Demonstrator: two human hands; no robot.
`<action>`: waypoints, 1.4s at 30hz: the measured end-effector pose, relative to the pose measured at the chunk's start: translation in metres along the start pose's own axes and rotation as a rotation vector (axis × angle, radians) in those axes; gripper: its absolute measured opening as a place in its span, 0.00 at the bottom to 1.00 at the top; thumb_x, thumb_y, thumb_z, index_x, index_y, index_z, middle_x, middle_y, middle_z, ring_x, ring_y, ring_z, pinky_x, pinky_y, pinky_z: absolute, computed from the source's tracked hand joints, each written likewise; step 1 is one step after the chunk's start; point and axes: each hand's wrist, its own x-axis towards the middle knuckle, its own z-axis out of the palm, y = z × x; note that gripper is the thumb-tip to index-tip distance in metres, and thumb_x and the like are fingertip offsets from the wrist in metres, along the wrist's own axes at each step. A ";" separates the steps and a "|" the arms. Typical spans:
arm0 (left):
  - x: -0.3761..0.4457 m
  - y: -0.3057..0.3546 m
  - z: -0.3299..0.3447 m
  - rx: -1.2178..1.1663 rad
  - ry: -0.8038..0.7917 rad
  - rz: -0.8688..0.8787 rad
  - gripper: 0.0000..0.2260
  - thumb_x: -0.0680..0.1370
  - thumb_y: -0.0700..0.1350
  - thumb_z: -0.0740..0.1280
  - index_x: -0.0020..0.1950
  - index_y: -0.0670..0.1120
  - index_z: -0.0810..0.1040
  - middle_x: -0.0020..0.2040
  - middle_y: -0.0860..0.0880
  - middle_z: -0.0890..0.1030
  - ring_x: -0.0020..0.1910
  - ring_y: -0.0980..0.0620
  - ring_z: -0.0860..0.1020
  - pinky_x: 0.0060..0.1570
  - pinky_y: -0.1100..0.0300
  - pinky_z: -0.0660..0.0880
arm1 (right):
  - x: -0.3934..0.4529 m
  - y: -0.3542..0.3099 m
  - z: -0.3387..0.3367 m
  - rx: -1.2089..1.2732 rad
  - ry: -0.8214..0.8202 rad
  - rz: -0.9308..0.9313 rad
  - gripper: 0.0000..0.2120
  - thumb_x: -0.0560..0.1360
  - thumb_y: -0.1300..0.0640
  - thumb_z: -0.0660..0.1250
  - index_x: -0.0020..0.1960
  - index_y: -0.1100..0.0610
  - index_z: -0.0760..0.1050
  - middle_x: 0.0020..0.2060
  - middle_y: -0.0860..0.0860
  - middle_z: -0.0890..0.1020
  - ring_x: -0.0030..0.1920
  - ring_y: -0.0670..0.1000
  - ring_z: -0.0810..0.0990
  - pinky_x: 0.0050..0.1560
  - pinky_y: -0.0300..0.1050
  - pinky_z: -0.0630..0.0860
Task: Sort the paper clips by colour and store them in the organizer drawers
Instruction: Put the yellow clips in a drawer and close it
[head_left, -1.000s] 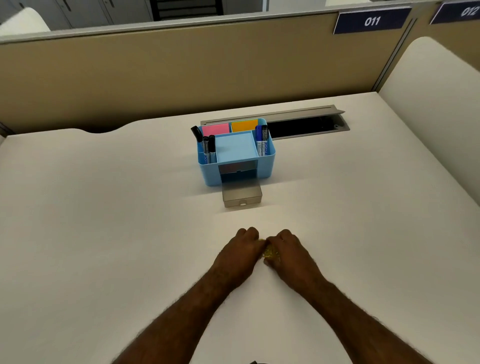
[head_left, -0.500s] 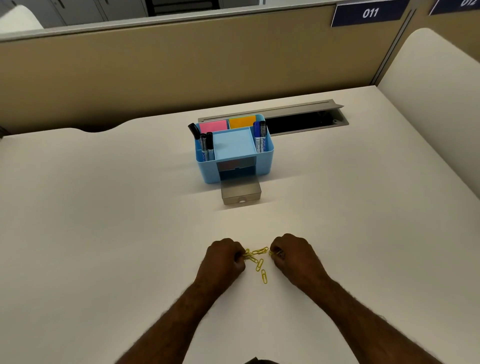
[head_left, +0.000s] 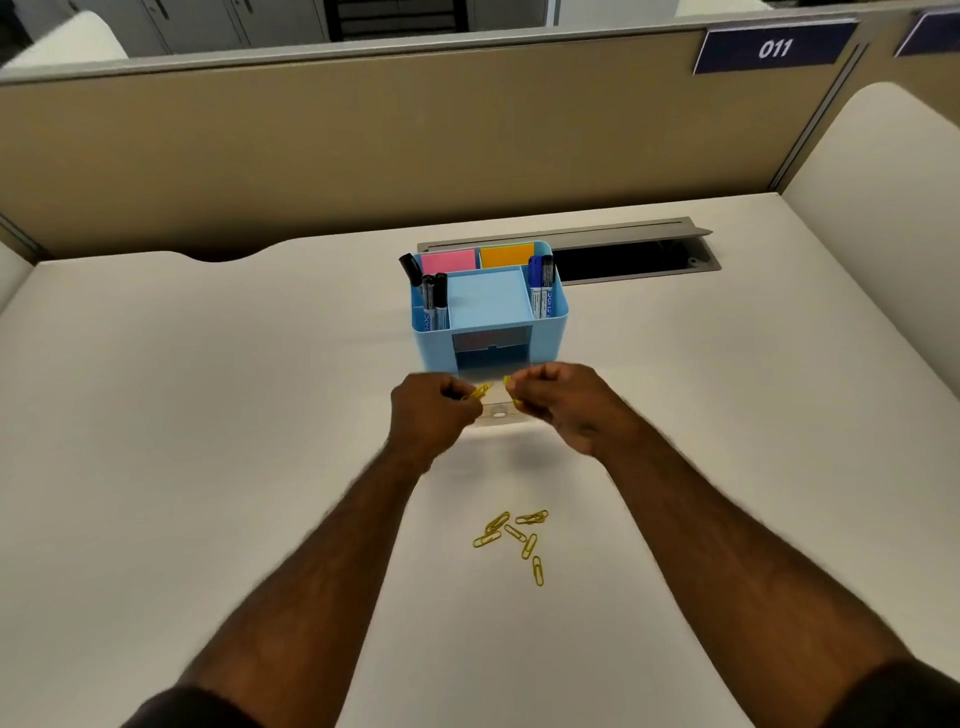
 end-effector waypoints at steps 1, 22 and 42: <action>0.010 0.005 0.002 0.106 0.031 0.045 0.06 0.69 0.41 0.73 0.45 0.43 0.84 0.40 0.48 0.83 0.38 0.54 0.77 0.35 0.67 0.71 | 0.009 -0.005 0.006 -0.086 0.029 -0.034 0.04 0.72 0.63 0.70 0.46 0.62 0.79 0.42 0.56 0.82 0.47 0.55 0.81 0.49 0.43 0.80; 0.015 0.007 0.014 0.435 0.065 0.330 0.11 0.75 0.41 0.67 0.57 0.41 0.80 0.55 0.42 0.82 0.53 0.44 0.78 0.54 0.54 0.75 | 0.031 0.002 0.026 -1.008 0.274 -0.543 0.09 0.77 0.59 0.63 0.53 0.61 0.78 0.49 0.59 0.83 0.49 0.55 0.79 0.51 0.44 0.74; -0.106 -0.071 0.041 0.601 -0.379 0.413 0.13 0.77 0.45 0.63 0.62 0.47 0.75 0.57 0.48 0.72 0.56 0.48 0.72 0.54 0.58 0.71 | -0.086 0.122 -0.008 -1.155 -0.160 -0.338 0.22 0.71 0.54 0.71 0.63 0.53 0.71 0.56 0.50 0.71 0.57 0.50 0.71 0.55 0.44 0.71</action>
